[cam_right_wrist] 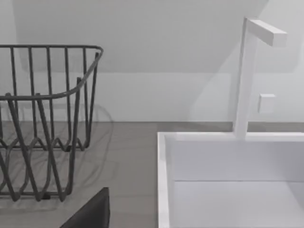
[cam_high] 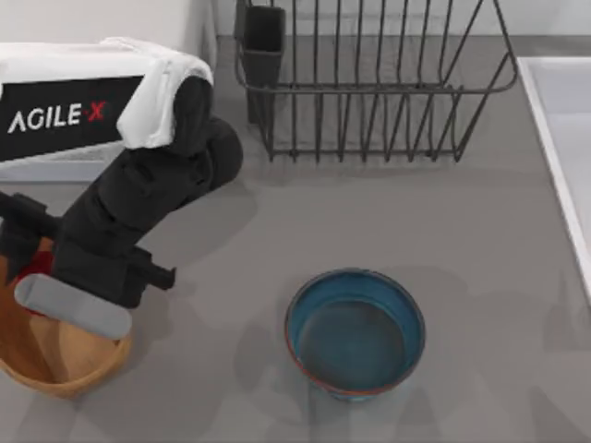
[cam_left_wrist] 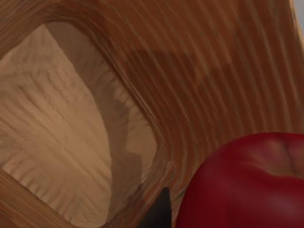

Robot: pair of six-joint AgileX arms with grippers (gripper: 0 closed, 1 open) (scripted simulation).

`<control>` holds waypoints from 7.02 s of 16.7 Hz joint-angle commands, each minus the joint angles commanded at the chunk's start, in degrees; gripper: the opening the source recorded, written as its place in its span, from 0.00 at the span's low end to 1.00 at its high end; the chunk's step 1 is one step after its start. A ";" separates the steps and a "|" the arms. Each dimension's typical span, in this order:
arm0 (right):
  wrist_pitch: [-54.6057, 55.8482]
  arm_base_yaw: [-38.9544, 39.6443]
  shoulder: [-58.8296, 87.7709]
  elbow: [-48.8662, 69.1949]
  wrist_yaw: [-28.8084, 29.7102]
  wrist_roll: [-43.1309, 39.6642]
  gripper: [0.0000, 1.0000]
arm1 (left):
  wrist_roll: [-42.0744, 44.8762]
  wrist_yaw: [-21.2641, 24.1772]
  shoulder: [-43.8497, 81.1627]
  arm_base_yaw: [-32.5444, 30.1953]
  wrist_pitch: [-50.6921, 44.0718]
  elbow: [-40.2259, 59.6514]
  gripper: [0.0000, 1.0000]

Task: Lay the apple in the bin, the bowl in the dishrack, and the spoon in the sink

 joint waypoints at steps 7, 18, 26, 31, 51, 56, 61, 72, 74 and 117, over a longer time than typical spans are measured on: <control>0.00 0.00 0.00 0.00 0.00 0.00 1.00 | 0.00 0.00 0.00 0.00 0.00 0.00 0.30; 0.00 0.00 0.00 0.00 0.00 0.00 1.00 | 0.00 0.00 0.00 0.00 0.00 0.00 1.00; 0.00 0.00 0.00 0.00 0.00 0.00 1.00 | -0.41 -0.27 -0.20 -0.10 -0.24 -0.05 1.00; 0.00 0.00 0.00 0.00 0.00 0.00 1.00 | -9.30 3.69 -7.07 1.03 7.41 -7.61 1.00; 0.00 0.00 0.00 0.00 0.00 0.00 1.00 | -132.33 31.02 -104.08 25.88 78.43 -73.72 1.00; 0.00 0.00 0.00 0.00 0.00 0.00 1.00 | -142.23 32.92 -112.82 29.54 83.95 -78.11 1.00; 0.00 0.00 0.00 0.00 0.00 0.00 1.00 | -142.42 32.96 -112.98 29.61 84.05 -78.18 1.00; -22.74 12.42 31.33 26.98 0.01 12.68 1.00 | -142.42 32.96 -112.98 29.61 84.05 -78.18 1.00; -30.12 16.45 42.37 35.85 0.02 16.79 1.00 | -142.42 32.96 -112.98 29.61 84.05 -78.18 1.00; -48.17 38.33 110.59 68.75 0.07 39.23 0.40 | -142.42 32.96 -112.98 29.61 84.05 -78.18 1.00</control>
